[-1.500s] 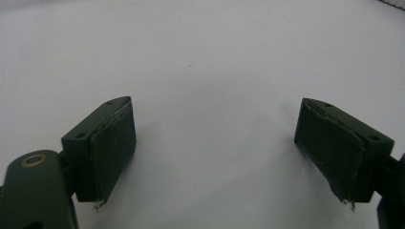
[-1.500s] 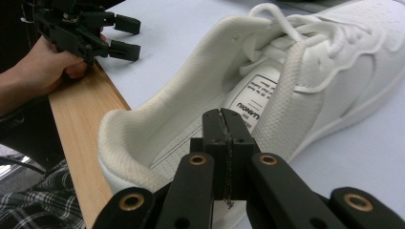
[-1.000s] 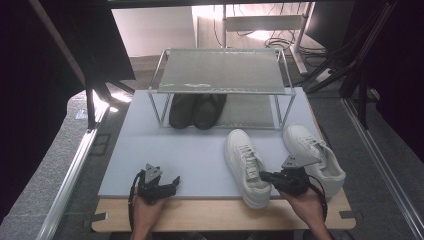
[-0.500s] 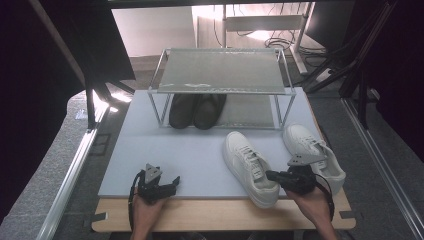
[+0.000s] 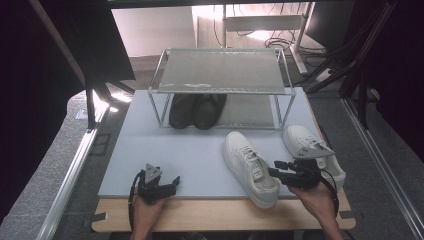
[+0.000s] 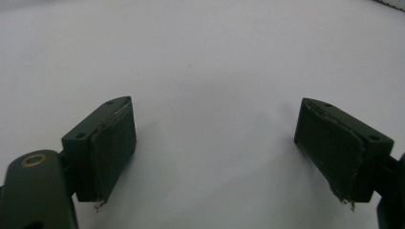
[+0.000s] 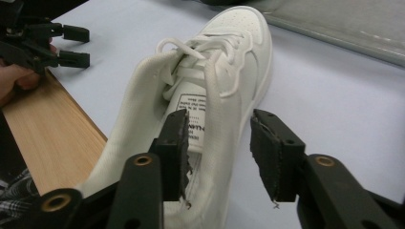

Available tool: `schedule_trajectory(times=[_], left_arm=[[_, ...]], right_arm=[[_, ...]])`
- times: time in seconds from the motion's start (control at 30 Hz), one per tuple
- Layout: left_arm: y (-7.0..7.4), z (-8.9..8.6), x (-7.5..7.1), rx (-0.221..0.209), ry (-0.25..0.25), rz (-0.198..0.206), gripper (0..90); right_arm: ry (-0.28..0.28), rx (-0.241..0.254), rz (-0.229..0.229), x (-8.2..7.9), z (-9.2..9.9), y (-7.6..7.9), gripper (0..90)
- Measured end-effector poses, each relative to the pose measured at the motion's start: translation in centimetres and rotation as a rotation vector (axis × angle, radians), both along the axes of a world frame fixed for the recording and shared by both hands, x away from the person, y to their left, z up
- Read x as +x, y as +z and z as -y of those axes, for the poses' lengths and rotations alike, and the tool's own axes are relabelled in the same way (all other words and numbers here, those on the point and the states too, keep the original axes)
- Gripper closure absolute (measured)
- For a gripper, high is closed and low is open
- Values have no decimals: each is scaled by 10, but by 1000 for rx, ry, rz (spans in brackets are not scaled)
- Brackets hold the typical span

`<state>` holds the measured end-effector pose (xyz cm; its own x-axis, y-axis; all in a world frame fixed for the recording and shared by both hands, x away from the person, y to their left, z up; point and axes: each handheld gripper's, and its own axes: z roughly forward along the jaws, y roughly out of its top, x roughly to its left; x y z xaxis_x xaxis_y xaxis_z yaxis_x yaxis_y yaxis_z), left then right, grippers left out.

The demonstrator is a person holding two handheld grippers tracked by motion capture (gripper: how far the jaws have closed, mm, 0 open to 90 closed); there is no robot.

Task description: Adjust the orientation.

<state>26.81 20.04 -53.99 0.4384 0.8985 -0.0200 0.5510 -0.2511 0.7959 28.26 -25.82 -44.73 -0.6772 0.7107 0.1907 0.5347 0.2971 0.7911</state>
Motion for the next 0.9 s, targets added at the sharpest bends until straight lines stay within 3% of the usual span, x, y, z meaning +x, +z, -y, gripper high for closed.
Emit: schedule_trajectory(times=[0.33,0.53,0.67,0.9], left_arm=[[0,0,0,0,0,0,141],[0,0,0,0,0,0,141],[0,0,0,0,0,0,141],[0,0,0,0,0,0,141]], right_arm=[[-1,-35,-40,20,-15,-5,505],[13,-37,-54,25,-19,-8,595],[16,-11,-61,27,-14,-7,679],[14,70,-140,32,-10,-10,755]])
